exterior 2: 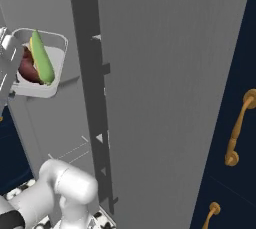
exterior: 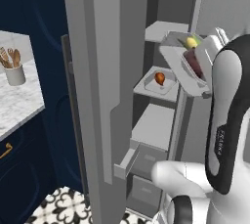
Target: Take the meat container that has the chicken drumstick and place it on the second highest rack of the freezer. Then take the vegetable container that has the potato and corn and place it on the highest rack of the freezer.
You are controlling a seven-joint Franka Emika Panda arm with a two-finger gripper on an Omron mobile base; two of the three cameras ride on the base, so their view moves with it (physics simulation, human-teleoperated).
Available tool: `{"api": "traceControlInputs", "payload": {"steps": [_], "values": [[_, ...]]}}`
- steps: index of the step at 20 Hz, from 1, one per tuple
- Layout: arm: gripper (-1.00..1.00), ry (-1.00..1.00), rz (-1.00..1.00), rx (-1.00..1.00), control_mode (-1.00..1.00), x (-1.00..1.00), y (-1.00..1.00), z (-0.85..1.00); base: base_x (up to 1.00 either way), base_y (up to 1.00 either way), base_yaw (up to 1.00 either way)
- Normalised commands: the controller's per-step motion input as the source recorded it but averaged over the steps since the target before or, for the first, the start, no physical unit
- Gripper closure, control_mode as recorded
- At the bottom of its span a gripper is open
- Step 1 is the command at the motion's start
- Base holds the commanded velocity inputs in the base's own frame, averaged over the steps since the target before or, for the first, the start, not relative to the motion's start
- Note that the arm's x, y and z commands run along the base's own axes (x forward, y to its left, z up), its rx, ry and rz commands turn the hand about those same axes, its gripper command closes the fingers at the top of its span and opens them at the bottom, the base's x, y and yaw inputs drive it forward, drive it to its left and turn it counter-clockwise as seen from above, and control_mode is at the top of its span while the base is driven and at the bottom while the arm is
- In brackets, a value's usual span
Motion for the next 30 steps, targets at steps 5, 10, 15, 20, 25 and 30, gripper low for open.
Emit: {"api": "traceControlInputs", "payload": {"steps": [5,10,15,20,25,30], "values": [[1.0,-0.09,-0.24,0.04,-1.0,0.92,0.43,0.13,0.0,0.0,0.0],[1.0,-0.02,-0.14,0.08,-1.0,0.99,0.03,0.17,0.0,0.0,0.0],[1.0,0.0,-0.04,0.11,-1.0,0.86,0.01,0.18,0.0,0.0,0.0],[1.0,-0.03,0.0,0.1,-1.0,0.47,0.0,0.15,0.0,0.0,0.0],[1.0,0.0,-0.07,0.03,-1.0,0.79,-0.09,0.0,0.0,0.0,0.0],[1.0,0.0,-0.08,0.0,-1.0,0.8,-0.17,0.0,0.0,0.0,0.0]]}}
